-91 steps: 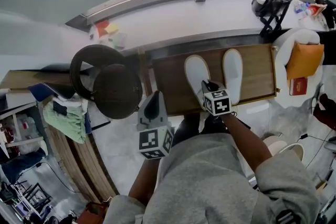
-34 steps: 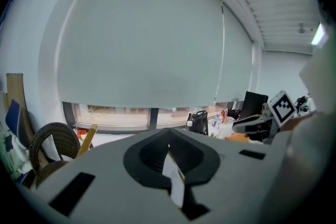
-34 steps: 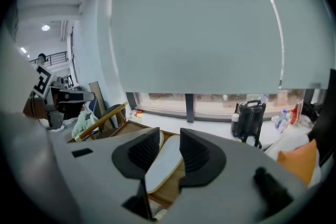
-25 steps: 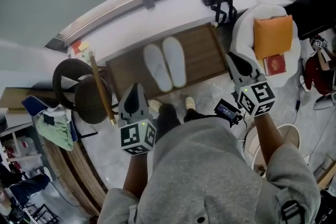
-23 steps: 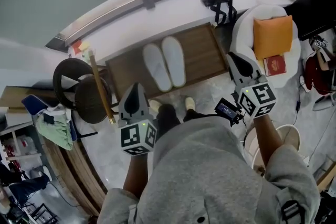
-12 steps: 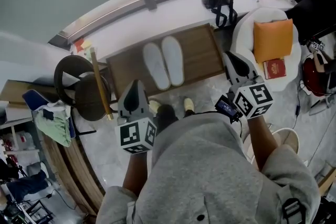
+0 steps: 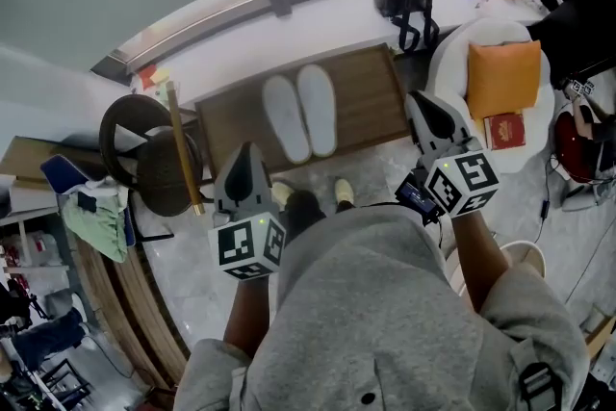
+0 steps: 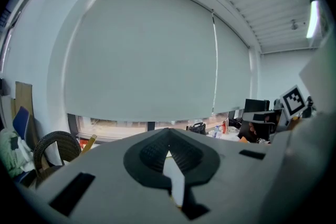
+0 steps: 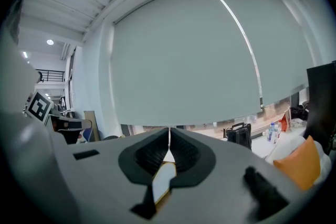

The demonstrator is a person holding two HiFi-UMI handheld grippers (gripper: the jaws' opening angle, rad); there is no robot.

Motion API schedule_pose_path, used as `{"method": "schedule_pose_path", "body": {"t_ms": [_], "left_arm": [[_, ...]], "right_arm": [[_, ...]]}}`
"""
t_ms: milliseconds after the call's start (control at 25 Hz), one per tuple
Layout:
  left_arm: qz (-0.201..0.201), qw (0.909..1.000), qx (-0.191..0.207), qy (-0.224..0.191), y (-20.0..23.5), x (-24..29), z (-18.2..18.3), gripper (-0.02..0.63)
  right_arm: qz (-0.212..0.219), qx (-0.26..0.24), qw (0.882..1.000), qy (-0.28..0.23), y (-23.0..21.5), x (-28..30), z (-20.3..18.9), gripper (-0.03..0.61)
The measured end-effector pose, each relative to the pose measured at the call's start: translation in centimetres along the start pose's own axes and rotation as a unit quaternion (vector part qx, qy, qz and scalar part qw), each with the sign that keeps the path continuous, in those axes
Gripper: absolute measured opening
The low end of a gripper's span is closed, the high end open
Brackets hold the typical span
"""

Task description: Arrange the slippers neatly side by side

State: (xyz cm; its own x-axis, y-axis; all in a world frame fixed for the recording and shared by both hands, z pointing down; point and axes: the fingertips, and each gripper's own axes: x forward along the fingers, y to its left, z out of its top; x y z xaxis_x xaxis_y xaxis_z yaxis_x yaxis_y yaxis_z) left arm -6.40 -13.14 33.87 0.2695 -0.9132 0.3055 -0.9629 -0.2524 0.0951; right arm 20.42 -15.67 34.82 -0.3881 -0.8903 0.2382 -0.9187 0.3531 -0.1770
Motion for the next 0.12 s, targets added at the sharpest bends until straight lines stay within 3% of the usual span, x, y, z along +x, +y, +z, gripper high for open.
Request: {"method": "schedule_pose_path", "body": {"t_ms": [120], "left_arm": [[0.0,1.0,0.001,-0.001,-0.14,0.06,0.12,0.014]], "right_arm": [[0.004,-0.003,1.0,0.002,0.09,0.15,0.08,0.031]]}}
